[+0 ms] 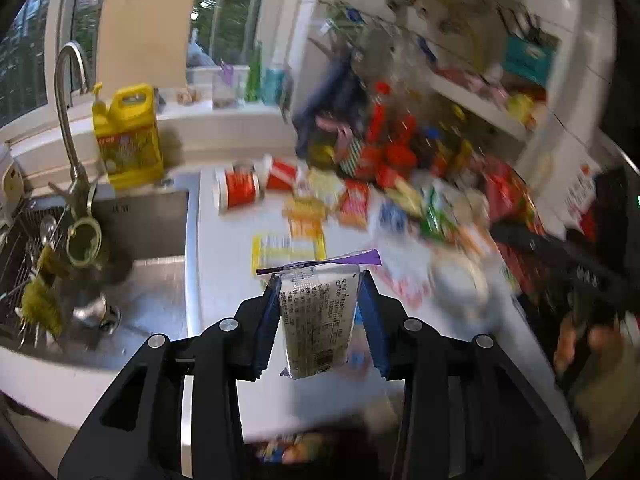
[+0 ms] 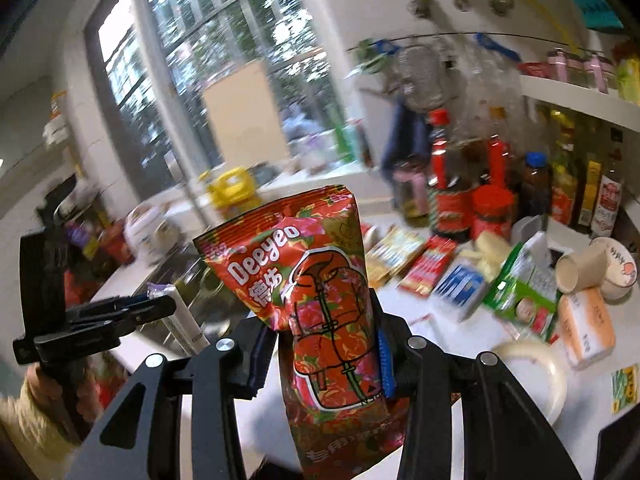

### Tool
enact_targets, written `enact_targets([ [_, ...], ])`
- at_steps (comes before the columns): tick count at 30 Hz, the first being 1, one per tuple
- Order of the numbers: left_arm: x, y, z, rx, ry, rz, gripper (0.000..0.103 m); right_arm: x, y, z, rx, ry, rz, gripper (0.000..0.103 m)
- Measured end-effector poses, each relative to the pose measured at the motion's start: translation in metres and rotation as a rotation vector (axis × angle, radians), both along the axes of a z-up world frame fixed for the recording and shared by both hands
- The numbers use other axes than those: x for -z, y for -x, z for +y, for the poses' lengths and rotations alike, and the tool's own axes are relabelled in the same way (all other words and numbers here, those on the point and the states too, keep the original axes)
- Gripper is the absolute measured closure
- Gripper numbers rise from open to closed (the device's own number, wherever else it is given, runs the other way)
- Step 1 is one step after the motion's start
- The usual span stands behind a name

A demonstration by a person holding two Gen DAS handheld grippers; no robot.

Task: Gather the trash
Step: 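Grasp the white packet with purple strip with the left gripper while the right holds the candy bag, then carry both packets down into the black trash bag and open both grippers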

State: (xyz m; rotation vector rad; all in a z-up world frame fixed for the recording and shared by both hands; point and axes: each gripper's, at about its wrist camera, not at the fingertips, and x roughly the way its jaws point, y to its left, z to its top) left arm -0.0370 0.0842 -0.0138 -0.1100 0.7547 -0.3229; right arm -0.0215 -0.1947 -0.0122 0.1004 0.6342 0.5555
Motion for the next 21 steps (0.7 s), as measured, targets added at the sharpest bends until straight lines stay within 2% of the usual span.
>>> enact_targets([
  [2,0.019,0.027,0.010,0.028,-0.033,0.062,0.065,0.016,0.024,0.010,-0.042,0.033,0.062,0.061],
  [5,0.061,0.058,0.026,0.058,-0.062,0.205,0.065,0.050,0.047,0.019,-0.072,0.064,0.191,0.061],
  [6,0.083,0.068,0.031,0.061,-0.071,0.279,0.065,0.068,0.056,0.022,-0.077,0.069,0.260,0.061],
  [9,0.140,0.089,0.035,0.092,-0.096,0.400,0.065,0.126,0.081,0.029,-0.069,0.085,0.432,0.061],
  [11,0.178,0.100,0.030,0.135,-0.131,0.423,0.065,0.164,0.094,0.032,-0.065,0.073,0.519,0.061],
  [13,0.225,0.105,0.021,0.188,-0.171,0.431,0.065,0.206,0.104,0.038,-0.059,0.113,0.576,0.061],
  [16,0.294,0.104,0.014,0.226,-0.148,0.464,0.065,0.269,0.111,0.044,-0.046,0.164,0.642,0.061],
  [18,0.338,0.099,0.004,0.241,-0.209,0.483,0.065,0.309,0.114,0.047,-0.030,0.189,0.682,0.061],
  [19,0.352,0.097,0.001,0.249,-0.227,0.495,0.065,0.327,0.114,0.048,-0.029,0.206,0.703,0.061],
  [21,0.377,0.090,-0.003,0.255,-0.213,0.533,0.065,0.359,0.115,0.052,-0.031,0.246,0.733,0.061],
])
